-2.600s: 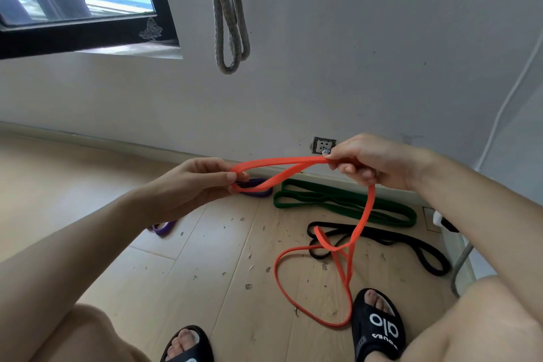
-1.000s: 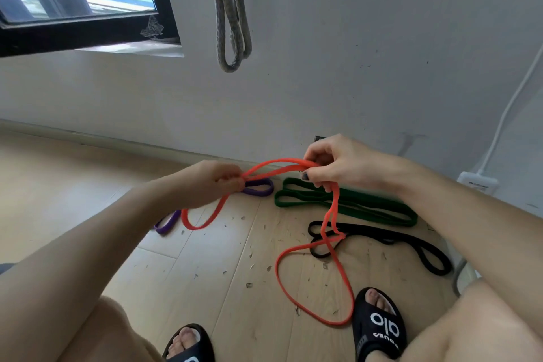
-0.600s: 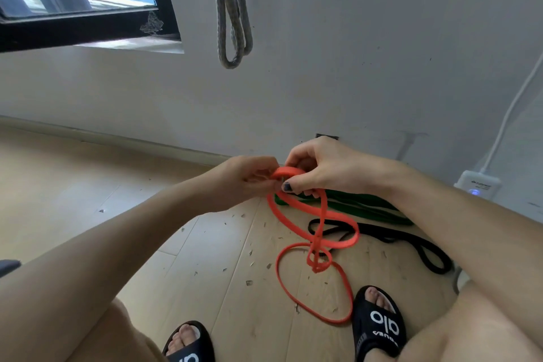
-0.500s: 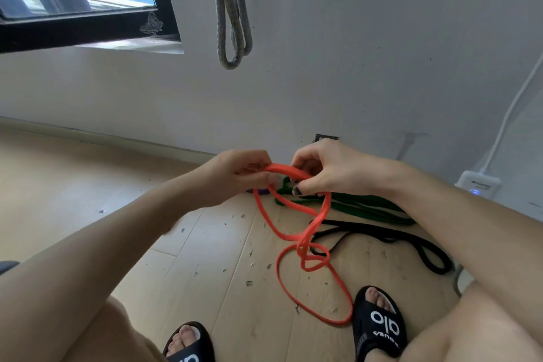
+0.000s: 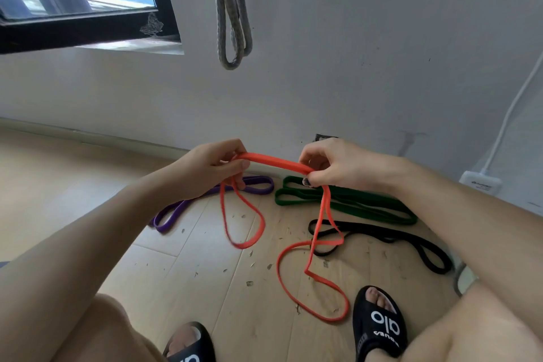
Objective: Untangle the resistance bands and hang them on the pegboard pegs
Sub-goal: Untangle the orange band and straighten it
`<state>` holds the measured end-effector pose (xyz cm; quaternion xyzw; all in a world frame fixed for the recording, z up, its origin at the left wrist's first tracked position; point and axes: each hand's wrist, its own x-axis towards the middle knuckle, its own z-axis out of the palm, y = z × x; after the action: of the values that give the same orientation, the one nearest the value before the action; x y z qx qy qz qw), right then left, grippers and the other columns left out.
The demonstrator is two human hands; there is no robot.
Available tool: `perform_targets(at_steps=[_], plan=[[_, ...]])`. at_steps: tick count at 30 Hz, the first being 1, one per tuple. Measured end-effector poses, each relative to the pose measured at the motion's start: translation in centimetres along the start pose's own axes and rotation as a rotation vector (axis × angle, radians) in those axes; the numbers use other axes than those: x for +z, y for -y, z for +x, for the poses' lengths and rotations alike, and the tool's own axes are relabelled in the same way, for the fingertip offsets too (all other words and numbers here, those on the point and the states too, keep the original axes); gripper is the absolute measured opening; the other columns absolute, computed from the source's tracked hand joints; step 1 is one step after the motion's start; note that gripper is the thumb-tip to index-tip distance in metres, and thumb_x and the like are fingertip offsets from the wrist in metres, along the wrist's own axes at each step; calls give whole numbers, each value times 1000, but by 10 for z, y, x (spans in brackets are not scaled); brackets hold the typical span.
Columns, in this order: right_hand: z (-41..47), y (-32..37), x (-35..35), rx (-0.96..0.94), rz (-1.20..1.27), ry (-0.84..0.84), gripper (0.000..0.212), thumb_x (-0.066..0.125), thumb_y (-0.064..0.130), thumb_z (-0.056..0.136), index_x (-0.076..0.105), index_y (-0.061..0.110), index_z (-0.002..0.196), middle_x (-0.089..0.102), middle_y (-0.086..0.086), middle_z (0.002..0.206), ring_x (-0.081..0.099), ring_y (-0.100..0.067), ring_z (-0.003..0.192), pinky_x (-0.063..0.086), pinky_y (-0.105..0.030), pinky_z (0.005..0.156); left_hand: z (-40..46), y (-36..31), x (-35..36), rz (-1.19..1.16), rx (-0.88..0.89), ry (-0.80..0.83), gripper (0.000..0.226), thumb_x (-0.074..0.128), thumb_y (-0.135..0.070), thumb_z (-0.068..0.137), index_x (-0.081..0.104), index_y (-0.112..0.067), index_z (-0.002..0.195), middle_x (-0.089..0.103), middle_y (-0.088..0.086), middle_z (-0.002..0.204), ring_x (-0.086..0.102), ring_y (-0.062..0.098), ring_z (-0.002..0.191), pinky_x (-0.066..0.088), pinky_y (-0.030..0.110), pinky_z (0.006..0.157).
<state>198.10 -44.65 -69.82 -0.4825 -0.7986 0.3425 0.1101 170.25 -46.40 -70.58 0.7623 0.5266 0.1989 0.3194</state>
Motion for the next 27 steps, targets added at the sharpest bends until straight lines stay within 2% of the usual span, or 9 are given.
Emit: perform_targets(at_steps=[4,9,12,14,16,19,23,25,27], plan=[[1,6,3,-37,31,-24,9,74,19,88,70,20,95,74,-3,87,74,-22,81,61,-46,83,-1,6,-2,112,-16,30,6,57,-27,103,60,-26,97,74,-6,86,73,4,80,59,27,78],[1,14,7,-77,126,-19,7,76,16,89,71,16,93,74,-3,81,71,-21,70,63,-46,74,-5,7,7,186,-2,184,10,68,-36,96,61,-38,103,71,-9,98,69,15,94,59,44,90],[1,21,11,-101,164,7,6,75,14,90,72,16,94,76,-5,81,73,-20,71,64,-41,73,-4,-5,15,19,39,204,14,68,-38,96,65,-32,108,71,-13,91,67,7,84,57,29,82],[1,25,14,-107,166,15,7,73,12,90,73,16,96,77,-6,85,76,-20,76,64,-41,77,-2,-17,19,-44,84,163,9,67,-30,98,67,-24,104,66,-15,77,57,1,68,46,19,67],[1,26,15,-101,163,13,10,72,10,90,72,16,98,77,-6,88,77,-19,80,64,-42,81,-2,-25,20,-75,103,122,7,65,-21,100,68,-14,102,69,-13,77,60,0,68,46,13,66],[2,24,15,-94,117,5,16,73,10,87,71,21,98,77,-3,90,76,-17,81,63,-42,83,-3,-29,16,-68,94,99,10,61,-21,102,68,-13,103,75,-1,85,70,11,80,57,24,77],[2,23,17,-83,33,15,28,74,12,88,62,36,93,74,3,94,73,-13,88,61,-41,87,-3,-32,13,-81,75,83,14,58,-27,103,65,-16,99,69,12,85,67,30,83,58,46,82],[3,22,18,-72,-9,24,35,73,9,89,55,39,89,73,4,92,72,-14,90,61,-42,88,-3,-33,12,-89,84,67,15,58,-28,103,64,-17,95,61,14,79,60,26,71,56,47,74],[3,19,20,-53,-58,36,38,73,8,87,51,40,87,71,5,91,71,-16,89,60,-42,88,-3,-31,10,-95,87,52,16,59,-29,103,64,-19,92,54,4,72,51,15,65,48,39,67]])
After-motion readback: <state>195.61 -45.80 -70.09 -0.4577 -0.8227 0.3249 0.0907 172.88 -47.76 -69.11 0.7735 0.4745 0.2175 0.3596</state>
